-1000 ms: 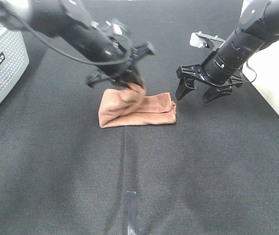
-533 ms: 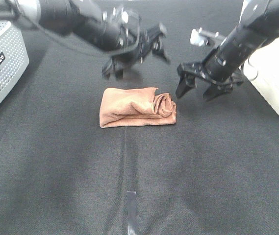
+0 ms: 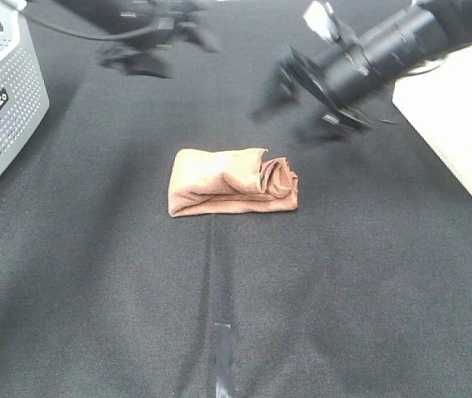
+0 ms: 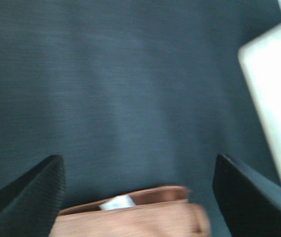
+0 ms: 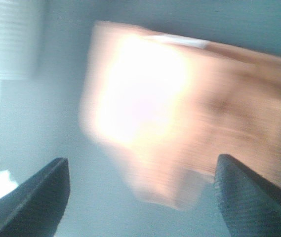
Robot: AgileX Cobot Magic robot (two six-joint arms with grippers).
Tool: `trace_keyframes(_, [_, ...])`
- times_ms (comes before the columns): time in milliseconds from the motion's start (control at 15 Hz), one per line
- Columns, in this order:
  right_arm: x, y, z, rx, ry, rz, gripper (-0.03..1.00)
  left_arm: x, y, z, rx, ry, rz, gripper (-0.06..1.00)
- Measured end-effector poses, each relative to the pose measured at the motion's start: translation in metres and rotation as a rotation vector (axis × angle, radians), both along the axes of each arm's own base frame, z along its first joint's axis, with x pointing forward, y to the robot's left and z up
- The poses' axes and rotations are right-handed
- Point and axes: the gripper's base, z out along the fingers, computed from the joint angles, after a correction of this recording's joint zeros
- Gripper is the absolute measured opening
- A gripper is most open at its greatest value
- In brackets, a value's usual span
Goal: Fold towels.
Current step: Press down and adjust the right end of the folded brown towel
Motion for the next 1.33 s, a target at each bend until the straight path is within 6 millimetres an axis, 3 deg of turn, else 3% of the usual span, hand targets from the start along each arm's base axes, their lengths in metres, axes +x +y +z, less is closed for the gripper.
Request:
trace_keyframes(67, [-0.003, 0.024, 0.001, 0.108, -0.016, 0.033, 0.76, 0.004, 0.022, -0.002, 0.012, 0.029, 0.021, 0.78])
trace_keyframes(200, [-0.006, 0.047, -0.011, 0.183, -0.002, 0.054, 0.76, 0.004, 0.033, -0.003, 0.017, 0.05, 0.027, 0.78])
trace_keyframes(267, [-0.006, 0.047, -0.011, 0.183, -0.002, 0.054, 0.76, 0.004, 0.033, -0.003, 0.017, 0.05, 0.027, 0.78])
trace_keyframes(467, [-0.002, 0.063, -0.045, 0.212, 0.053, 0.083, 0.76, 0.001, 0.035, -0.005, 0.02, 0.089, 0.006, 0.78])
trace_keyframes(600, [0.003, 0.056, -0.072, 0.166, 0.113, 0.066, 0.76, -0.002, 0.035, -0.006, 0.022, 0.119, -0.015, 0.78])
trace_keyframes(800, [0.007, 0.034, -0.089, 0.035, 0.154, 0.05, 0.76, -0.004, 0.034, -0.007, 0.023, 0.139, -0.029, 0.78])
trace_keyframes(1067, [0.012, 0.01, -0.087, 0.017, 0.178, 0.043, 0.76, -0.004, 0.034, -0.007, 0.023, 0.141, -0.03, 0.78])
trace_keyframes(1333, [0.013, -0.005, -0.072, -0.116, 0.074, 0.082, 0.76, -0.01, 0.034, -0.002, 0.048, 0.16, -0.087, 0.78])
